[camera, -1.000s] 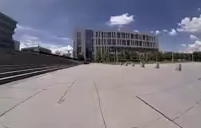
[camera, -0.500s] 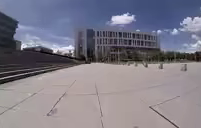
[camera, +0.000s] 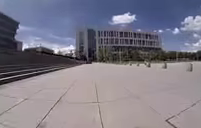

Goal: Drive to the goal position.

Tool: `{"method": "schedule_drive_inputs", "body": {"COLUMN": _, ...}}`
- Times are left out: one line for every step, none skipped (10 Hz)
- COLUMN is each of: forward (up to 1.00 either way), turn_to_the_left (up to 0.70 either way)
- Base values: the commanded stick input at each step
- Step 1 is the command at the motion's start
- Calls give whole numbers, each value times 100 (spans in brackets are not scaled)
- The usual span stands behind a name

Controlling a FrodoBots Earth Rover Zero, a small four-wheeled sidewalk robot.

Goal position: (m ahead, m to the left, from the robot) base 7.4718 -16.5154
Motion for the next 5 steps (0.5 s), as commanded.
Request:
{"method": "schedule_drive_inputs", "body": {"forward": 70, "turn_to_the_left": 0}}
{"method": "schedule_drive_inputs", "body": {"forward": 70, "turn_to_the_left": 0}}
{"method": "schedule_drive_inputs", "body": {"forward": 70, "turn_to_the_left": 0}}
{"method": "schedule_drive_inputs", "body": {"forward": 70, "turn_to_the_left": 0}}
{"method": "schedule_drive_inputs", "body": {"forward": 70, "turn_to_the_left": 0}}
